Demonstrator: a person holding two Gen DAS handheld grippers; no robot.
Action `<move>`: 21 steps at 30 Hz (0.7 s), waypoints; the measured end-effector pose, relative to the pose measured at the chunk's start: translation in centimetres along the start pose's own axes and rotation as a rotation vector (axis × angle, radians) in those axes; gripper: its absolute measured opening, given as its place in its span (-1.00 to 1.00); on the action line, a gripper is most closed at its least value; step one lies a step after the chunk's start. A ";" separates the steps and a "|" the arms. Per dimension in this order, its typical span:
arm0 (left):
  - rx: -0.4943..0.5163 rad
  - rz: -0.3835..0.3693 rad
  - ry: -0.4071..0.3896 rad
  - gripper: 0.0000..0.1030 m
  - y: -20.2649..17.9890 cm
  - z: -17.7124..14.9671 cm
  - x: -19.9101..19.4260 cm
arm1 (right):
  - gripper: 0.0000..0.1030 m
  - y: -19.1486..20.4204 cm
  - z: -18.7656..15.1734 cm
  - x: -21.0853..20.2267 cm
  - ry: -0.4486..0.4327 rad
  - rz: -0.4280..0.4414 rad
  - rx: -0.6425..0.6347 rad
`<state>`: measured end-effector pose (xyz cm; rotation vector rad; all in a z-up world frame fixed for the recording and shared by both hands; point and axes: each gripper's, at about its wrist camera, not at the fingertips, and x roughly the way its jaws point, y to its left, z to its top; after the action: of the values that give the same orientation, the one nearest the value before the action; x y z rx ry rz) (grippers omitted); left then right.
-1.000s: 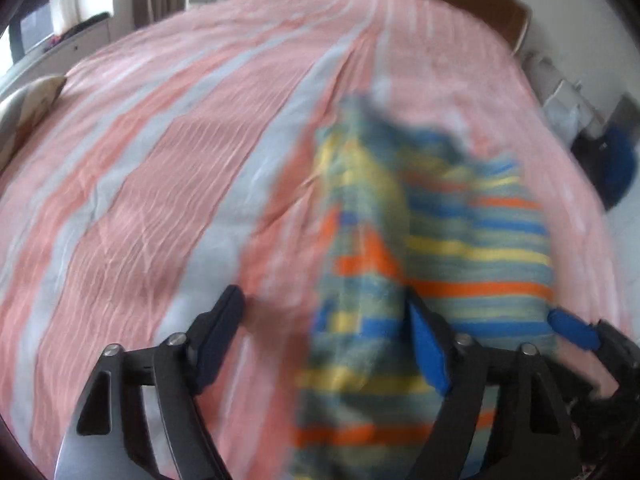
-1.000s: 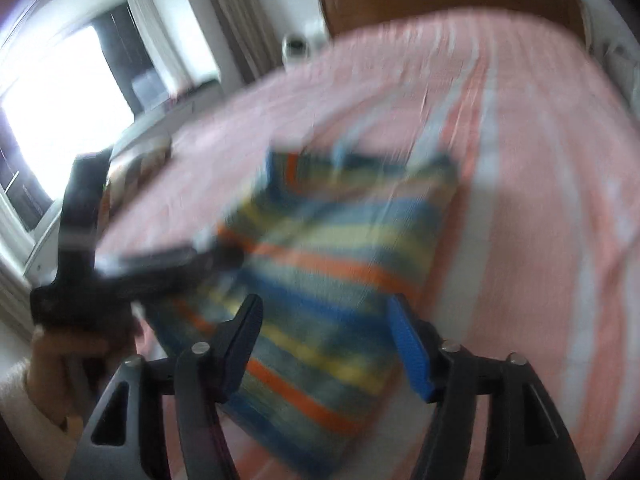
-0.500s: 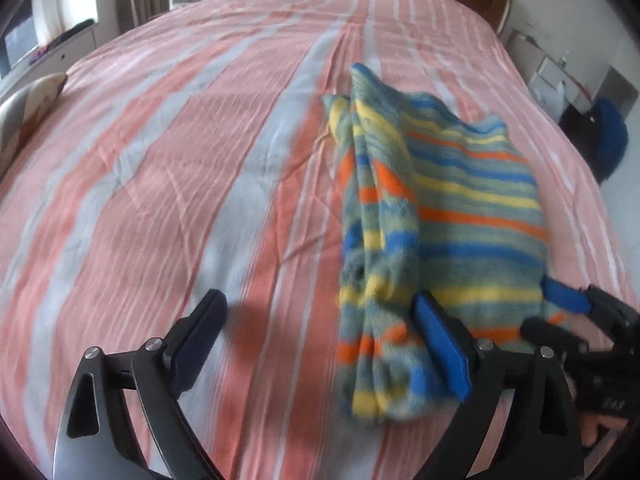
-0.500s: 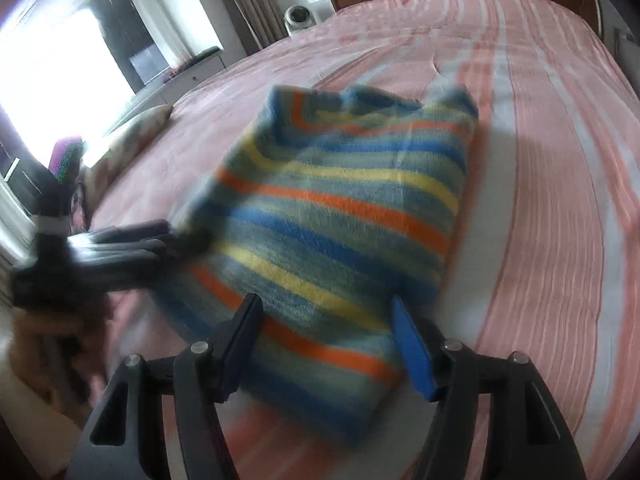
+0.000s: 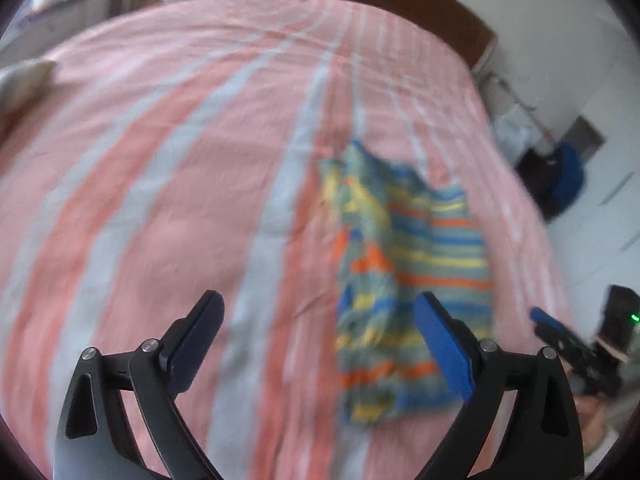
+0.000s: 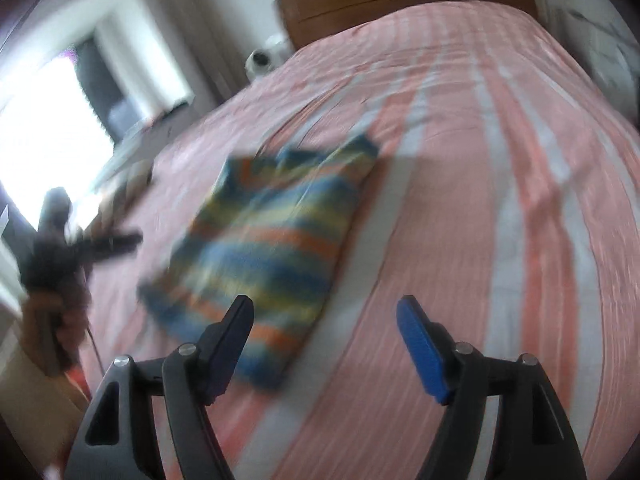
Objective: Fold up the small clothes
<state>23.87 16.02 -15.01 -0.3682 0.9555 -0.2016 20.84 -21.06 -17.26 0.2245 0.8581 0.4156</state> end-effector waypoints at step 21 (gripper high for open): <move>0.222 0.054 -0.033 -0.71 -9.0 1.4 2.7 | -0.50 11.5 5.0 5.7 -0.111 -0.112 -0.260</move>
<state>26.50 7.12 -12.82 -0.1408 0.8995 -0.2494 24.99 -8.36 -13.93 -0.0403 0.6963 0.4018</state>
